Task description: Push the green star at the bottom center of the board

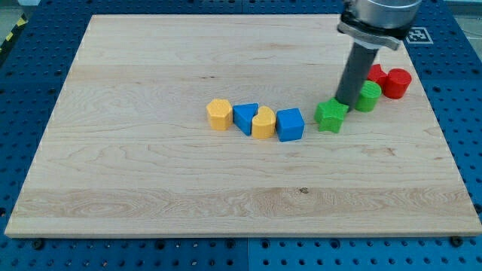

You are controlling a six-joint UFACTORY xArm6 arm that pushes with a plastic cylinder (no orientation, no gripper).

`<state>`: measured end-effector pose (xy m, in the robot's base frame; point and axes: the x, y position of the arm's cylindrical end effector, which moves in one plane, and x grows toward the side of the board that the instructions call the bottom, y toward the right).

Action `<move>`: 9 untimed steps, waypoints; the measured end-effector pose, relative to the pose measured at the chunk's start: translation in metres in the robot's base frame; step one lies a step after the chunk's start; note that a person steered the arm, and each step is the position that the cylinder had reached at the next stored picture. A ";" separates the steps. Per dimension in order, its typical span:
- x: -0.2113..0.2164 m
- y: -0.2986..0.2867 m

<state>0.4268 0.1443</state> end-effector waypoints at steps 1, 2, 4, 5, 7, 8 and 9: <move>0.000 -0.031; 0.025 -0.035; 0.105 -0.026; 0.087 -0.018; 0.107 0.032; 0.114 0.035; 0.124 0.000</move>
<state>0.5512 0.1444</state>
